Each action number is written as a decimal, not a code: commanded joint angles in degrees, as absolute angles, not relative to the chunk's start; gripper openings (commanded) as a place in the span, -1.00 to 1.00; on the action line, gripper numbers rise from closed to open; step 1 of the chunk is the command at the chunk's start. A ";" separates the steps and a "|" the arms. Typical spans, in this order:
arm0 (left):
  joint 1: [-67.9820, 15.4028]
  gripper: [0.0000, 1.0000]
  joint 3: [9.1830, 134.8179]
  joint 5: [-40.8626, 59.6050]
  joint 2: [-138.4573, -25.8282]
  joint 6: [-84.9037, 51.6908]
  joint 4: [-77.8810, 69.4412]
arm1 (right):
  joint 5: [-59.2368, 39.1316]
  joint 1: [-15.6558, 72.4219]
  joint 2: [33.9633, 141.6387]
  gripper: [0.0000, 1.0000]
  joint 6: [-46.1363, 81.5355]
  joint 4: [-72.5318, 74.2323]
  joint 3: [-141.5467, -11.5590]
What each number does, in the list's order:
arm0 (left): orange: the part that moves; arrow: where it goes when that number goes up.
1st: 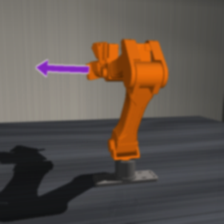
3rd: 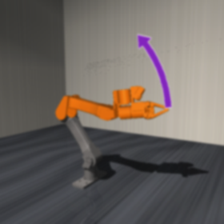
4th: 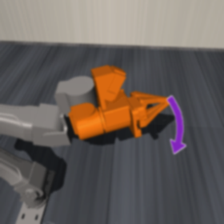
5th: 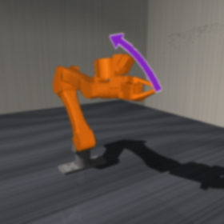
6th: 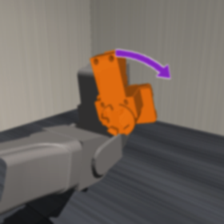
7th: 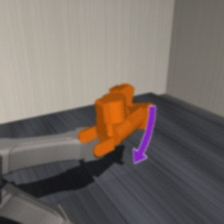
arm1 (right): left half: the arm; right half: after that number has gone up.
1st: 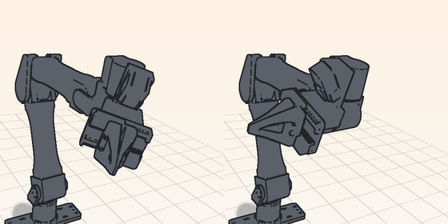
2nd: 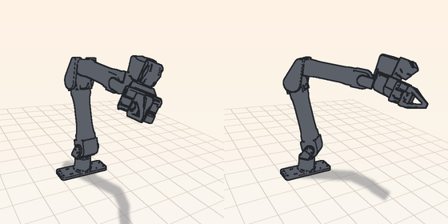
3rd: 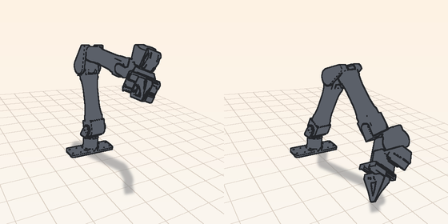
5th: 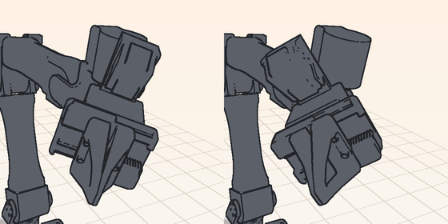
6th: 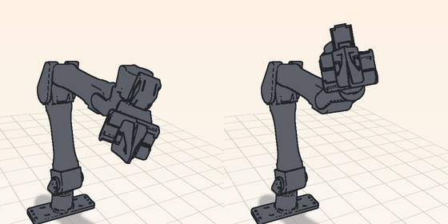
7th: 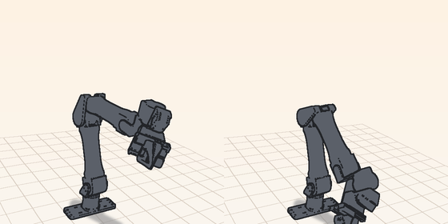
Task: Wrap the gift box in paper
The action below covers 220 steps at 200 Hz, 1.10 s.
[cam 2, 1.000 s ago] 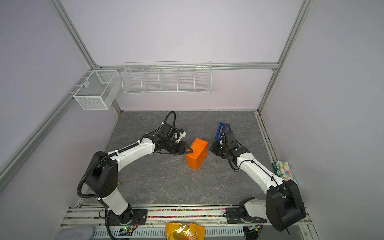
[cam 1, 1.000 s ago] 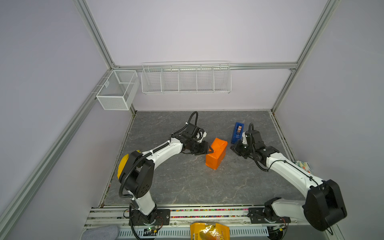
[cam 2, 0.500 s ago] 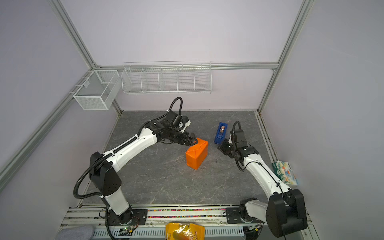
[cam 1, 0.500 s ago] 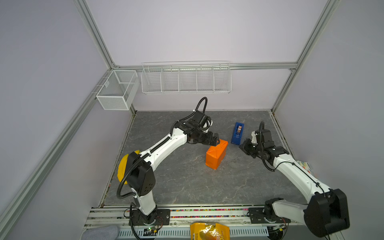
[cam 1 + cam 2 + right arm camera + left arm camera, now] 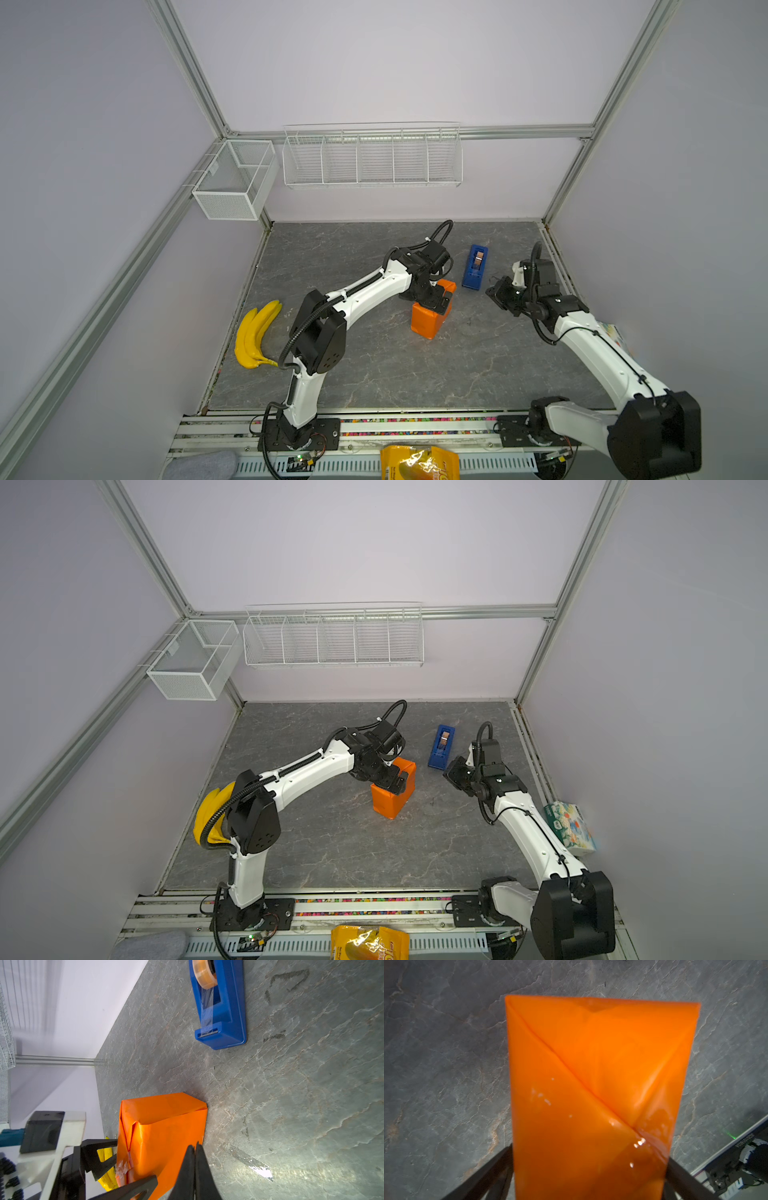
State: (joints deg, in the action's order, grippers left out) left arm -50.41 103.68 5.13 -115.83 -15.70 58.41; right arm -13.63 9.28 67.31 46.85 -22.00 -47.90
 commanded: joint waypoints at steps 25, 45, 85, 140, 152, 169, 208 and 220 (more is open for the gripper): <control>-49.97 0.75 107.00 2.51 -114.62 -15.55 60.55 | -14.83 8.44 65.83 -0.86 45.79 -22.46 -46.61; -48.77 0.68 106.54 5.62 -114.10 -15.68 59.30 | -15.39 8.17 66.05 -0.87 46.02 -22.48 -46.88; -42.73 0.55 99.01 15.08 -109.52 -18.39 50.71 | -15.86 8.00 66.53 -0.86 45.92 -22.75 -47.80; -31.57 0.52 84.89 27.89 -104.23 -26.48 32.67 | -16.34 7.93 67.64 -0.87 46.00 -22.63 -48.32; -28.73 0.52 81.04 31.80 -103.72 -30.36 26.03 | -16.54 7.92 68.00 -0.87 45.93 -22.76 -48.58; -26.03 0.56 76.51 34.69 -103.67 -35.10 17.60 | -16.75 7.93 68.20 -0.87 45.74 -23.14 -48.91; -23.68 0.60 67.65 40.04 -106.70 -48.12 -3.73 | -16.77 7.94 68.45 -0.87 45.05 -23.82 -49.87; -23.73 0.60 66.66 39.71 -107.56 -48.60 -5.04 | -16.66 7.82 68.60 -0.87 44.83 -24.15 -49.97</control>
